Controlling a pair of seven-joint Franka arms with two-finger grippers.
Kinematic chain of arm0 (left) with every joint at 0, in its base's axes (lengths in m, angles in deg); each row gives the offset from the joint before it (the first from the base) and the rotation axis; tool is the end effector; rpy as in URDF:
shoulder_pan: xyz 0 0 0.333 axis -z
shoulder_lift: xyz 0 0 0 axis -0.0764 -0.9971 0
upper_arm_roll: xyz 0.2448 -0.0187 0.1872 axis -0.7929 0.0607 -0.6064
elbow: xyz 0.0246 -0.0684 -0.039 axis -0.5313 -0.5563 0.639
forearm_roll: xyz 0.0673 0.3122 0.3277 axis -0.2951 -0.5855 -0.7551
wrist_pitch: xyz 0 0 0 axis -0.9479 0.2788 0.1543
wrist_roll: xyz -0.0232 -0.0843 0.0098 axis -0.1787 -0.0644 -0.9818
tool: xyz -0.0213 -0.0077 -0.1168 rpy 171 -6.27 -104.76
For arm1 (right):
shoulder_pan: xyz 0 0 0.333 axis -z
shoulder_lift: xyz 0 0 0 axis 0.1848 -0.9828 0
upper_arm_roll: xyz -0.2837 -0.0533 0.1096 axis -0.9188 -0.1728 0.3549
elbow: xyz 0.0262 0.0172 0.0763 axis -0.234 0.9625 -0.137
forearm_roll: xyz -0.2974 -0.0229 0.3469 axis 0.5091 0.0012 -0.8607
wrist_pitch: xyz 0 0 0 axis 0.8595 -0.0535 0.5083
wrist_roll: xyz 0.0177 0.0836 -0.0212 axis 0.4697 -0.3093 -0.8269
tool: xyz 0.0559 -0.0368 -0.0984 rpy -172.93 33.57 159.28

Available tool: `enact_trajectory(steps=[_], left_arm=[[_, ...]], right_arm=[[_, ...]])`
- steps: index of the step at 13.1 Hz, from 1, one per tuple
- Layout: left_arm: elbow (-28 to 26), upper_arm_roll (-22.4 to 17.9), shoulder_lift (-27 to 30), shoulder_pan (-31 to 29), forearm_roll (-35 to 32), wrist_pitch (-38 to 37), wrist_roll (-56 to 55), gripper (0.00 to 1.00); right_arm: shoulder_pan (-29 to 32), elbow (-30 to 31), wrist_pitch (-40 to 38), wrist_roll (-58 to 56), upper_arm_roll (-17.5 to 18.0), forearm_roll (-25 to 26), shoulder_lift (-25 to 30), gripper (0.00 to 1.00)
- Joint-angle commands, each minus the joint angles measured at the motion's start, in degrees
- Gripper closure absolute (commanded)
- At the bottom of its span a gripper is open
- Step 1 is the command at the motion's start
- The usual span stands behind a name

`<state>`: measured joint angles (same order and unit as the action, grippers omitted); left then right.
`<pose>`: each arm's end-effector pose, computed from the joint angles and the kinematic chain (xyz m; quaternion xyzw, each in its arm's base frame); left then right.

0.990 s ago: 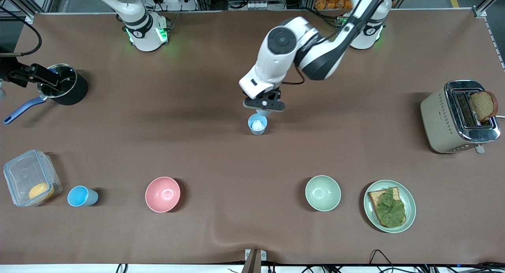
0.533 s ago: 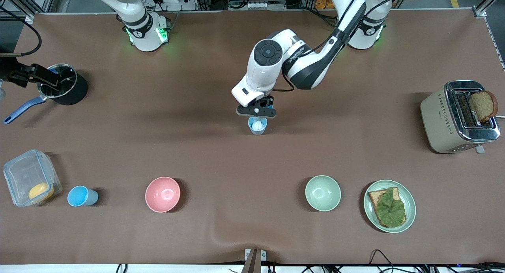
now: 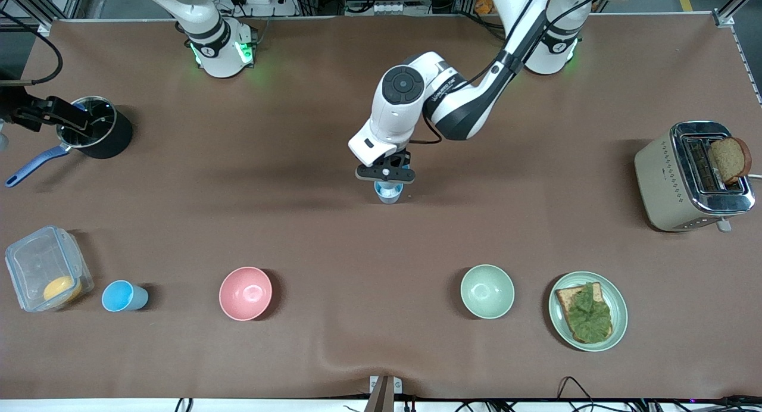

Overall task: Stack blue cups with both arms
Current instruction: 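Lift the blue cup with the left gripper over the center cup, then lower the held cup into the center cup and open the left gripper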

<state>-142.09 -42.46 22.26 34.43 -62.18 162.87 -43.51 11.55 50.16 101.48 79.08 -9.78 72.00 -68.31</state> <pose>0.4924 -0.5631 0.2744 0.9966 -0.0274 -0.0048 0.0777 0.6018 -0.0255 0.6100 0.9975 -0.0542 -0.0455 0.0074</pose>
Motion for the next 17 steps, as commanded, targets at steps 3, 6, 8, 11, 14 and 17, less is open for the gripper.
enact_trajectory(steps=[3, 6, 8, 11, 14, 17], left_arm=[[1.87, -0.82, -1.05, 1.27, -1.62, 0.04, -2.61, 1.00], [1.79, -0.82, -1.14, 1.18, -1.62, 0.04, -2.53, 1.00], [1.79, -1.00, -1.31, 1.26, -1.70, 0.05, -2.35, 1.00], [1.79, -1.61, -1.31, 1.27, -2.58, 0.13, -2.26, 0.88], [1.79, -1.61, -1.23, 1.18, -2.67, 0.13, -2.26, 0.81], [1.52, -2.83, 0.17, 0.83, -2.85, 0.04, -1.65, 0.48]], right_arm=[[1.21, -0.90, -0.84, -0.04, 0.74, 0.61, -0.47, 0.00], [1.21, -0.90, -0.84, -0.04, 0.74, 0.61, -0.47, 0.00], [1.21, -0.90, -0.84, -0.04, 0.74, 0.61, -0.47, 0.00], [1.21, -0.82, -0.84, -0.04, 0.74, 0.61, -0.47, 0.00], [1.30, -0.82, -0.84, -0.04, 0.74, 0.61, -0.47, 0.00], [1.39, -0.82, -0.92, -0.04, 0.74, 0.61, -0.47, 0.00]])
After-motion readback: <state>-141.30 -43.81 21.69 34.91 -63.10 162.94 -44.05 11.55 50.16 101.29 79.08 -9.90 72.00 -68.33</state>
